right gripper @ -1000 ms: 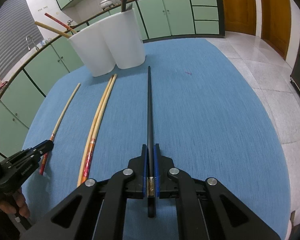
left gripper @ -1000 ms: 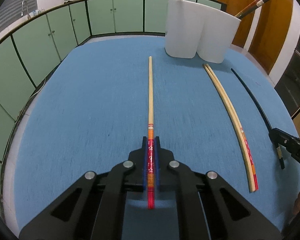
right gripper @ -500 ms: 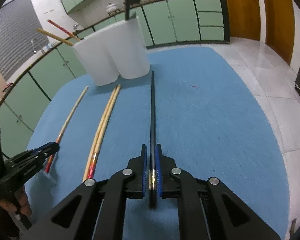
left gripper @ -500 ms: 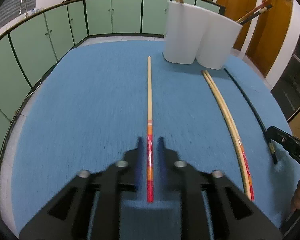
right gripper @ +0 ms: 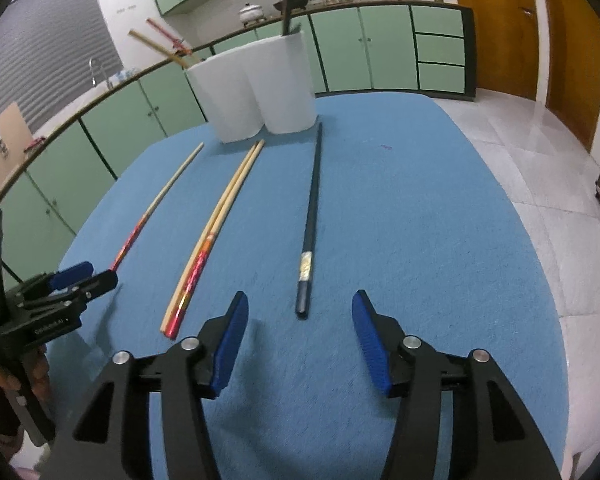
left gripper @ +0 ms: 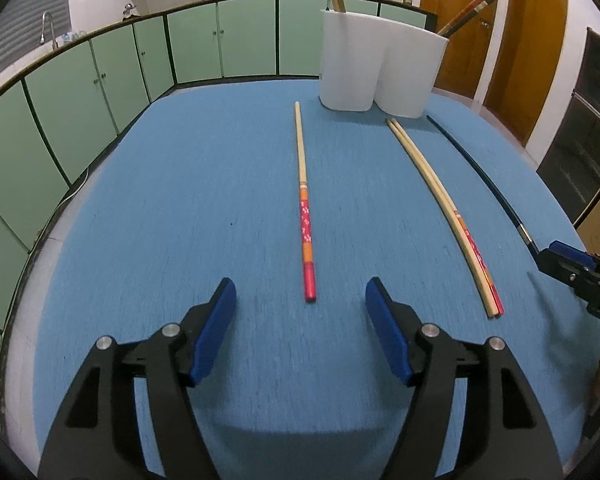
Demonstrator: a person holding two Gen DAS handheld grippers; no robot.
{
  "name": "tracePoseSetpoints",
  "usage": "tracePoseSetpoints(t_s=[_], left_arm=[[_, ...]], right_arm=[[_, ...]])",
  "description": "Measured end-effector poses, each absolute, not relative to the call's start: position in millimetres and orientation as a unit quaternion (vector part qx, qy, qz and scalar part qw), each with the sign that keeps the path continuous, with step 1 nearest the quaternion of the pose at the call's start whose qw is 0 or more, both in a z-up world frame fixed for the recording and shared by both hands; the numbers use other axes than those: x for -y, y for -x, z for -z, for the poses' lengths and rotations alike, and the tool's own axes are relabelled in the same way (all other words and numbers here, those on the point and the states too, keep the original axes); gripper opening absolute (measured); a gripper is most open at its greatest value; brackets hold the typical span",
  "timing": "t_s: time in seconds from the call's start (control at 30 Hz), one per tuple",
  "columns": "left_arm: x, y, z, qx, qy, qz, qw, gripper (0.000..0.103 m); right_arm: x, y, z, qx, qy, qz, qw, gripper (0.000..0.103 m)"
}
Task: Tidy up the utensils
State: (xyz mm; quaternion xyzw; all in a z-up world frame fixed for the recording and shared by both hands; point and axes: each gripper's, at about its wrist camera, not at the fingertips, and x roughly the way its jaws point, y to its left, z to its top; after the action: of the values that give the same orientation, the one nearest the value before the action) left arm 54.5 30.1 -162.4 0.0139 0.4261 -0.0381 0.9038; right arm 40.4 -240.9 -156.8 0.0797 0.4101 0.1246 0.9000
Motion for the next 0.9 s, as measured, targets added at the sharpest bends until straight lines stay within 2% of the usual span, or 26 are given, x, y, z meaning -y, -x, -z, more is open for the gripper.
tracePoseSetpoints(t_s=[0.2, 0.23, 0.3, 0.6, 0.7, 0.77, 0.9], left_arm=[[-32.1, -49.3, 163.1, -0.428, -0.009, 0.037, 0.903, 0.065], [-33.2, -49.4, 163.4, -0.429, -0.005, 0.037, 0.902, 0.061], [-35.0, -49.5, 164.2, -0.43, 0.0, 0.037, 0.902, 0.054], [-38.3, -52.9, 165.5, -0.432, 0.014, 0.043, 0.901, 0.045], [-37.0, -54.6, 165.4, -0.432, 0.015, 0.047, 0.901, 0.031], [-34.0, -54.9, 165.2, -0.433, 0.013, 0.055, 0.9, 0.015], [-30.5, -54.8, 165.9, -0.434, 0.01, 0.058, 0.899, 0.01]], right_arm=[[240.3, -38.1, 159.0, -0.412, -0.078, -0.12, 0.9, 0.036], [240.4, -38.7, 158.9, -0.412, -0.078, -0.12, 0.9, 0.033], [238.6, -38.6, 159.5, -0.413, -0.074, -0.119, 0.9, 0.031], [236.4, -39.2, 160.5, -0.416, -0.072, -0.12, 0.899, 0.027], [237.0, -38.6, 160.5, -0.416, -0.074, -0.12, 0.899, 0.027], [237.2, -39.4, 160.9, -0.416, -0.076, -0.12, 0.898, 0.027], [237.2, -41.4, 161.2, -0.417, -0.08, -0.121, 0.897, 0.027]])
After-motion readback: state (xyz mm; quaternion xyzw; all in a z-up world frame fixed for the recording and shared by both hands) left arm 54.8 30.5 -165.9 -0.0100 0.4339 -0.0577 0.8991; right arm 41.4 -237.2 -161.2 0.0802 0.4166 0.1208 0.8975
